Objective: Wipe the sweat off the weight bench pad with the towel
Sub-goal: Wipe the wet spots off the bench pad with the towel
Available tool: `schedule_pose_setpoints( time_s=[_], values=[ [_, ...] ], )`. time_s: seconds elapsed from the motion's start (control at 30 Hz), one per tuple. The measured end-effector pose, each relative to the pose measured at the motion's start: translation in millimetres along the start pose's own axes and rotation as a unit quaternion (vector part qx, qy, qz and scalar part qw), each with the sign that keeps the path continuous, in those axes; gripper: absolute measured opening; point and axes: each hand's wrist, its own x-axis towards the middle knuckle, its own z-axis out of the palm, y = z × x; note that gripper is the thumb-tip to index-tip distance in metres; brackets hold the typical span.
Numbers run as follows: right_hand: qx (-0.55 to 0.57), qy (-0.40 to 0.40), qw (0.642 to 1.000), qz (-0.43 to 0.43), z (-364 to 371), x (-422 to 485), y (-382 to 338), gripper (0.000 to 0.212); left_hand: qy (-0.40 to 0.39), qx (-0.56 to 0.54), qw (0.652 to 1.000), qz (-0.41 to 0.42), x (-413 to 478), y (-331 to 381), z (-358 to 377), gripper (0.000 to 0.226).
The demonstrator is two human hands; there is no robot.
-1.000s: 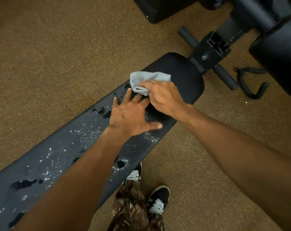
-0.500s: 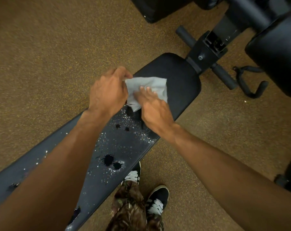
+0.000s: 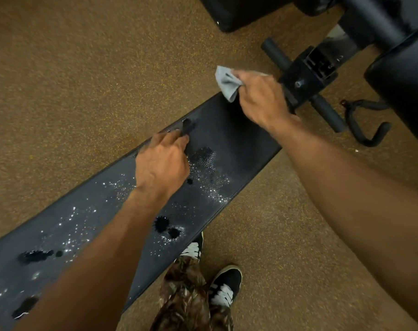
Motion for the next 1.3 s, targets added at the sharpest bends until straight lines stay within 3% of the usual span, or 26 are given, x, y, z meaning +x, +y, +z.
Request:
schedule_pose_setpoints(
  time_s=[0.1, 0.23, 0.37, 0.53, 0.63, 0.77, 0.87, 0.97, 1.07, 1.13, 1.23, 1.3],
  values=[
    [-0.048, -0.086, 0.993, -0.063, 37.1, -14.7, -39.3, 0.049, 0.02, -0.022, 0.998, -0.049, -9.4, 0.1, 1.9, 0.039],
    [0.009, -0.116, 0.983, -0.145, 72.8, -64.9, -104.6, 0.05, 0.036, -0.042, 0.995, -0.087, -16.8, -6.0, -0.2, 0.018],
    [0.023, -0.113, 0.976, -0.185, 69.2, -60.3, -72.6, 0.058, -0.002, -0.012, 0.999, -0.052, -21.5, -11.5, 1.1, 0.032],
    [-0.029, -0.061, 0.994, -0.091, 35.9, -29.5, 20.3, 0.064, -0.01, -0.012, 0.998, -0.056, -18.6, -10.5, -0.9, 0.039],
    [-0.046, -0.04, 0.998, -0.035, 40.6, -24.4, 21.2, 0.063, -0.023, 0.004, 0.998, -0.052, -19.3, -9.5, 0.7, 0.038],
    [0.026, -0.086, 0.98, -0.178, 78.9, -59.6, -45.8, 0.065, -0.045, 0.022, 0.997, -0.05, -18.6, -7.6, 3.1, 0.044],
    [0.021, -0.099, 0.971, -0.218, 72.6, -65.1, -46.9, 0.069, -0.057, 0.029, 0.996, -0.057, -19.3, -3.1, -0.9, 0.043],
    [-0.006, -0.071, 0.983, -0.166, 49.2, -32.9, -1.3, 0.069, -0.067, 0.05, 0.995, -0.061, -18.3, 3.3, -6.6, 0.04],
    [-0.076, -0.042, 0.995, -0.04, 22.9, -6.4, 46.0, 0.057, -0.082, 0.073, 0.992, -0.065, -19.6, 7.7, -4.4, 0.047],
    [-0.092, -0.034, 0.995, -0.013, 24.5, -4.1, 45.0, 0.057, -0.084, 0.081, 0.991, -0.067, -19.9, 10.1, -2.9, 0.05],
    [-0.04, -0.05, 0.992, -0.112, 52.7, -33.5, 3.6, 0.066, -0.074, 0.066, 0.993, -0.058, -19.7, 6.5, 2.1, 0.05],
    [-0.014, -0.054, 0.979, -0.197, 74.2, -73.5, -21.1, 0.061, -0.065, 0.053, 0.995, -0.044, -22.1, 0.4, 7.0, 0.052]
  ],
)
